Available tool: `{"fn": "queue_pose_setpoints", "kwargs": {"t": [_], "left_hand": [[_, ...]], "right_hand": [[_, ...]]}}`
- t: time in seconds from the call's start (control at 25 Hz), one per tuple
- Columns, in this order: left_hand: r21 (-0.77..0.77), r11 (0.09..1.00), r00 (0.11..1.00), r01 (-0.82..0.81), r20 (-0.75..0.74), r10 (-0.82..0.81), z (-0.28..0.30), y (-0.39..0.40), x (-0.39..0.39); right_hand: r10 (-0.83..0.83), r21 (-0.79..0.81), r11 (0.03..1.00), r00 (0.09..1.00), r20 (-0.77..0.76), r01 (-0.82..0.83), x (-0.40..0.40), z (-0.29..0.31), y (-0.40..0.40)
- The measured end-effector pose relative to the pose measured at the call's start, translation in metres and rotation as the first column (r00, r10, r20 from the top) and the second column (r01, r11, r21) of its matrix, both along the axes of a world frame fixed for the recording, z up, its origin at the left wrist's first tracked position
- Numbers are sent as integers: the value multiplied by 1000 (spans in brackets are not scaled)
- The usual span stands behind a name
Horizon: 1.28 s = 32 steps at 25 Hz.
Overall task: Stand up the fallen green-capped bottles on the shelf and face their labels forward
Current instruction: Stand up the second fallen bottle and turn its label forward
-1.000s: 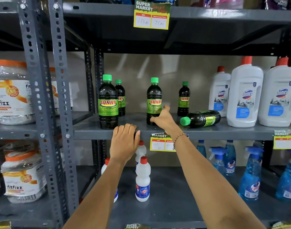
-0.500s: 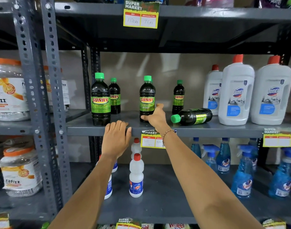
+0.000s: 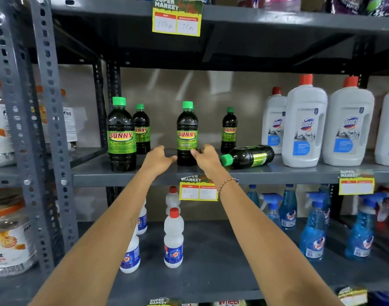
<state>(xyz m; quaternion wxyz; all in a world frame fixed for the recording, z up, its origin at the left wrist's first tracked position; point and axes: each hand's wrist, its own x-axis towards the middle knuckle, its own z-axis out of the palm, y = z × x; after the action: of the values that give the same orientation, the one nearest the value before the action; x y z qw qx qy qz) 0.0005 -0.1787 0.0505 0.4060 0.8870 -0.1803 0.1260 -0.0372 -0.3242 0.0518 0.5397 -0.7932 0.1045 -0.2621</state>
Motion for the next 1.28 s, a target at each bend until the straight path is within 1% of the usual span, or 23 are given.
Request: {"fn": "queue_pose_setpoints", "kwargs": {"t": [0.04,0.12,0.24,0.32,0.44,0.6,0.68,0.96,1.28], "left_hand": [[1,999,997,47,-56,-47,4,-5,7],[-22,993,988,115,-103,-117,7,-11,19],[-54,981,978,188,-78,-192,3,-19,25],[-87,976,977,202,-57,-207,1,-19,25],[-199,954,969,224,-59,-240,1,-14,22],[-243,936,962,256,-30,-271,3,-5,6],[-280,919,955,277,-26,-296,3,-2,0],[-324,900,950,291,-15,-312,1,6,-12],[-318,905,955,282,-1,-297,-3,12,-20]], "right_hand": [[3,7,1000,1000,-4,-3,4,0,-1],[13,2,1000,1000,-14,-13,15,-2,-2],[4,-1,1000,1000,-26,-4,25,-5,-5],[1,-16,1000,1000,-16,-1,20,-4,-4],[-5,-64,998,1000,-8,4,1,2,3],[-15,-165,986,1000,-13,12,-18,2,7],[-10,-180,984,1000,3,10,-25,1,7],[39,-152,988,998,50,-31,-45,-2,4],[106,-110,989,991,77,-97,-55,-2,3]]}}
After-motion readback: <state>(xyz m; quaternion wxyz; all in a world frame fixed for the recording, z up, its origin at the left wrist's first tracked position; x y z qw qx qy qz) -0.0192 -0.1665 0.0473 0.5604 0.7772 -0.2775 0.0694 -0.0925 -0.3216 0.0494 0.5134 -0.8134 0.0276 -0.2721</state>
